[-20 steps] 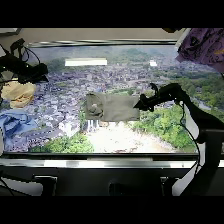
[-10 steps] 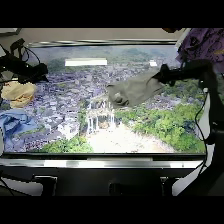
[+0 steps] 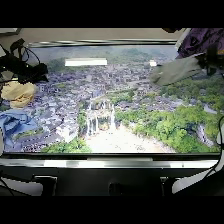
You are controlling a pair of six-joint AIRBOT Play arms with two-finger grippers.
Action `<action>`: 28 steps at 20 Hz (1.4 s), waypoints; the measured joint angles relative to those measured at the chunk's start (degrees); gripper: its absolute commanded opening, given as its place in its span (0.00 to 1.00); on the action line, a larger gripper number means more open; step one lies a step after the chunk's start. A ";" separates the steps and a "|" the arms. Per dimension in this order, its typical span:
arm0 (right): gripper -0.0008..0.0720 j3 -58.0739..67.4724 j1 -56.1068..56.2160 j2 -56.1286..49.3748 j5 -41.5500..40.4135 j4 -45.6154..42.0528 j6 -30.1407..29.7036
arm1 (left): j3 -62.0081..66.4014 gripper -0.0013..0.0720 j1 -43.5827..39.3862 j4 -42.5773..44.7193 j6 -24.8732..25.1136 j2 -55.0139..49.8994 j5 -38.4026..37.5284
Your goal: Fold the clothes and pants, and hang the long-sleeved shirts on hangers.
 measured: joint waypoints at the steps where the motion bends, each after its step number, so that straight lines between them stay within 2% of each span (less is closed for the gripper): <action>1: 0.06 0.04 -1.18 0.85 1.66 -0.83 2.12 | 0.00 0.04 0.00 0.00 -0.22 0.00 -0.09; 6: 0.06 0.13 -6.21 4.76 4.94 -8.57 14.56 | 0.00 0.04 0.00 0.00 -0.59 0.00 -1.16; 9: 0.06 0.11 -8.96 6.05 0.35 -13.97 21.42 | 0.00 0.04 0.00 -0.02 -0.59 0.00 -1.95; 12: 0.06 -0.15 -12.13 6.88 -8.31 -19.58 24.17 | 0.00 0.04 0.00 -0.02 -0.59 0.00 -2.47; 14: 0.06 -0.50 -14.21 7.48 -14.78 -24.35 23.63 | 0.00 0.04 0.00 -0.02 -0.59 0.00 -2.75; 19: 0.06 -5.33 -17.46 10.43 -27.23 -39.56 15.50 | 0.00 0.04 0.00 0.00 -0.59 0.00 -2.89; 28: 0.06 -26.69 -19.26 16.11 -31.45 -55.87 10.78 | 0.00 0.04 0.00 -0.02 -0.59 0.00 -2.99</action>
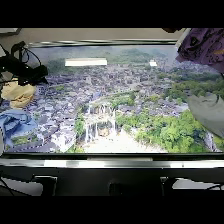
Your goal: Fold the clothes and pants, and hang the long-sleeved shirts on hangers.
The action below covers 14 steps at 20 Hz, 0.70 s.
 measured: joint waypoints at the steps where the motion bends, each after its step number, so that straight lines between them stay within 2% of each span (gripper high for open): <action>1: 0.06 -2.27 -0.02 0.33 -0.07 -1.97 -0.22 | 0.00 0.04 0.00 0.00 0.00 0.00 0.00; 7: 0.06 -10.88 -0.07 1.01 0.72 -7.98 -0.31 | 0.00 0.04 0.00 0.02 0.00 0.00 0.02; 14: 0.08 -15.08 -0.07 1.09 0.55 -12.46 0.28 | 0.00 0.04 0.00 0.00 0.00 0.00 0.02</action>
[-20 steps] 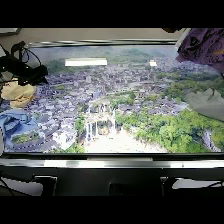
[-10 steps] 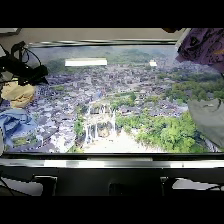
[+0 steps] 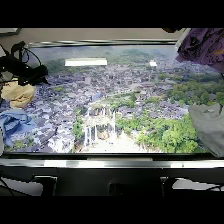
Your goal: Fold the clothes and pants, and hang the long-sleeved shirts on hangers.
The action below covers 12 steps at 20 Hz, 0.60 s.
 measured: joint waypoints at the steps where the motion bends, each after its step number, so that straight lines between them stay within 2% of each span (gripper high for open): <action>1: 0.19 -0.39 0.00 0.00 -0.15 -0.57 0.02 | 0.00 0.04 0.00 0.00 0.00 0.00 0.00; 3: 0.60 -1.18 0.00 0.00 -0.85 -2.12 0.20 | 0.00 0.04 0.00 0.00 -0.02 0.00 0.00; 4: 0.74 -1.46 -0.02 0.00 -1.11 -2.84 0.20 | 0.00 0.04 0.00 0.02 0.00 0.00 0.00; 6: 0.70 -1.49 -0.02 0.00 -1.51 -4.09 0.20 | 0.00 0.04 0.00 0.00 0.00 0.00 0.00; 7: 0.59 -0.90 0.00 0.00 -1.44 -4.09 0.20 | 0.00 0.04 0.00 0.00 -0.02 0.00 0.00; 9: 0.46 1.97 0.46 0.00 0.07 -1.11 -0.59 | 0.00 0.04 0.00 0.00 0.00 0.00 0.02; 10: 0.34 4.26 1.22 0.09 1.92 2.27 -1.88 | 0.00 0.04 0.00 0.00 -0.02 0.02 0.02; 12: 0.23 9.22 4.22 0.72 7.39 10.62 -5.75 | 0.00 0.04 -0.07 0.00 0.00 0.33 0.02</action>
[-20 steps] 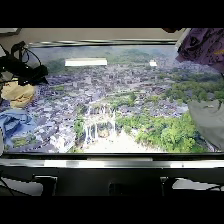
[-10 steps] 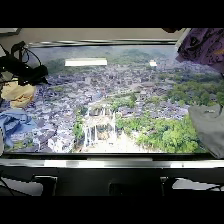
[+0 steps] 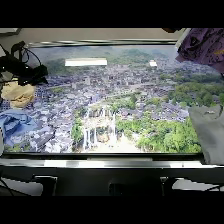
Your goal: Fold the clothes and pants, and hang the long-sleeved shirts on hangers.
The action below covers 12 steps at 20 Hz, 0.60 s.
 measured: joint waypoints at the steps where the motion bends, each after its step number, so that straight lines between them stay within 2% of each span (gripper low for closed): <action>1: 0.13 2.27 2.32 0.61 3.61 4.22 -2.16 | 0.00 0.04 -0.11 0.00 0.26 0.37 0.07; 3: 0.11 6.08 9.25 2.47 11.13 11.67 -6.60 | 0.00 0.04 -0.37 -0.02 1.57 1.66 0.57; 4: 0.06 7.19 13.00 3.45 14.03 13.88 -8.57 | 0.00 0.04 -0.48 -0.02 2.23 2.51 0.94; 6: 0.06 8.61 21.29 5.09 17.42 16.85 -12.04 | -0.09 0.04 -0.68 0.07 3.34 4.70 1.90; 9: 0.06 9.16 32.98 6.25 17.38 18.82 -15.19 | -2.84 0.04 -1.53 1.53 5.35 9.51 3.74; 12: 0.06 8.92 42.16 6.69 16.17 19.71 -17.99 | -10.97 0.04 -3.19 2.97 7.39 16.35 6.67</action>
